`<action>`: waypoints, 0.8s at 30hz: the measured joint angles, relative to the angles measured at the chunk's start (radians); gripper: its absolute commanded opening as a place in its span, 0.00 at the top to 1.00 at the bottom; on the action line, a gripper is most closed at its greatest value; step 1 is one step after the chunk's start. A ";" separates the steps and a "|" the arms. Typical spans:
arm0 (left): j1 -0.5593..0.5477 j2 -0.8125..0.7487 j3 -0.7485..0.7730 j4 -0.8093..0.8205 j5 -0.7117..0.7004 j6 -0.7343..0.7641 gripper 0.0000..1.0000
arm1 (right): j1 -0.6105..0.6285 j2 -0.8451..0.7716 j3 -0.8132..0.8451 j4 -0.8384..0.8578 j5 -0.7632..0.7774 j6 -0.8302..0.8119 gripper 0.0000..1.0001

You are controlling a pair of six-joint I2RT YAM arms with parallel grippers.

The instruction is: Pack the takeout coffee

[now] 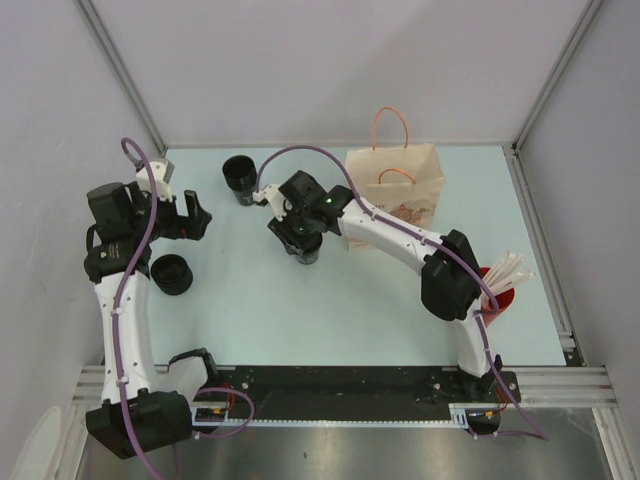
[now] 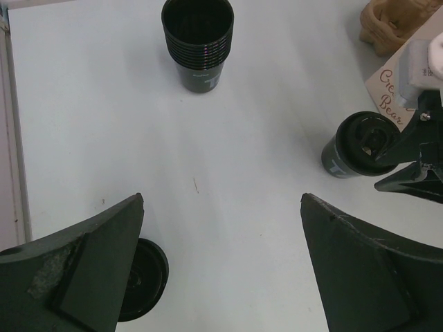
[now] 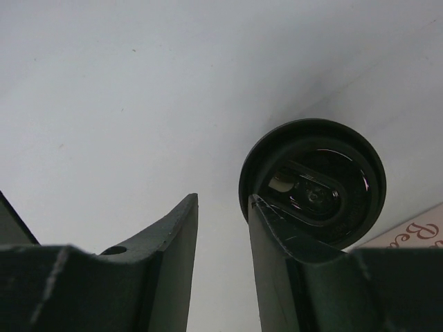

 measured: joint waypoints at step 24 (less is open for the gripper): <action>0.001 0.000 0.000 0.007 0.008 -0.008 0.01 | 0.044 -0.034 -0.013 0.051 0.205 0.035 0.66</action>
